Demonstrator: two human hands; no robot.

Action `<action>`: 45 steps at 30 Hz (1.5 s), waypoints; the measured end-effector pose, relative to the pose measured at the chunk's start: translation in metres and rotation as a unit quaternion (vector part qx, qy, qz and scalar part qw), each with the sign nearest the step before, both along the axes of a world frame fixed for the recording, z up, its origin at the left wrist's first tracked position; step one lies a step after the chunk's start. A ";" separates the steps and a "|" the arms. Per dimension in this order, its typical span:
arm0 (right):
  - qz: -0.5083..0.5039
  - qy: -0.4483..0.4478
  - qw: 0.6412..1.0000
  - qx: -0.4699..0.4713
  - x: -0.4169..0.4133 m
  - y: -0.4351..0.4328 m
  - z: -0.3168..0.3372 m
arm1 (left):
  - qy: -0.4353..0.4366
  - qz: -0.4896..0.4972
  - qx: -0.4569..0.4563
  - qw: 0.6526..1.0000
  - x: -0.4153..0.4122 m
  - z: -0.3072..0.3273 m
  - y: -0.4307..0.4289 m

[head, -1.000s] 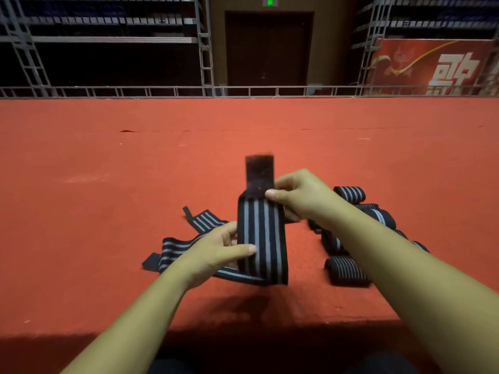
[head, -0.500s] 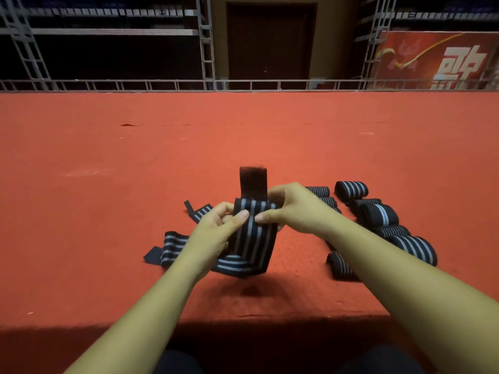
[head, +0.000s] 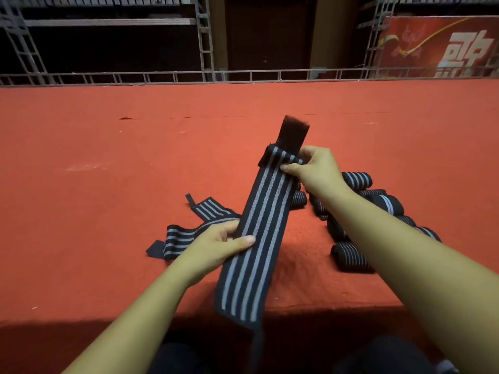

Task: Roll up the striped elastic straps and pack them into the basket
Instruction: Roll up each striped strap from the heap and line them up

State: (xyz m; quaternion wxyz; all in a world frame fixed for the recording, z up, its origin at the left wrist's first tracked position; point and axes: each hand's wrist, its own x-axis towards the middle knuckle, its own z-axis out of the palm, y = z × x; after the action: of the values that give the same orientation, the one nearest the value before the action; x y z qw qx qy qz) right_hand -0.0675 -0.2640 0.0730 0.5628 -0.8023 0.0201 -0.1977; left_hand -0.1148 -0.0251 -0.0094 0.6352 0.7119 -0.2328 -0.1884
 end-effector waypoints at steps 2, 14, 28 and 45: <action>-0.010 0.006 0.998 -0.060 0.006 0.000 -0.006 | 0.013 -0.007 0.063 0.998 0.001 -0.014 -0.003; 0.026 0.150 0.985 -0.079 0.061 0.024 -0.064 | -0.180 0.176 0.197 0.948 0.023 -0.097 -0.015; -0.044 0.173 0.981 -0.075 0.210 0.040 -0.104 | -0.213 0.179 0.206 0.938 0.028 -0.107 -0.016; 0.040 0.141 0.951 -0.272 0.069 0.066 -0.145 | -0.192 0.204 0.180 0.943 0.029 -0.104 -0.019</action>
State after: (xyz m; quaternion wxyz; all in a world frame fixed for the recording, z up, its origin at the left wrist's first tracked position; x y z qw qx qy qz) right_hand 0.0018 -0.1981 -0.0722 0.3218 -0.9450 0.0125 -0.0579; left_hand -0.0859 -0.0440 -0.1139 0.4644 0.8694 -0.1621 0.0468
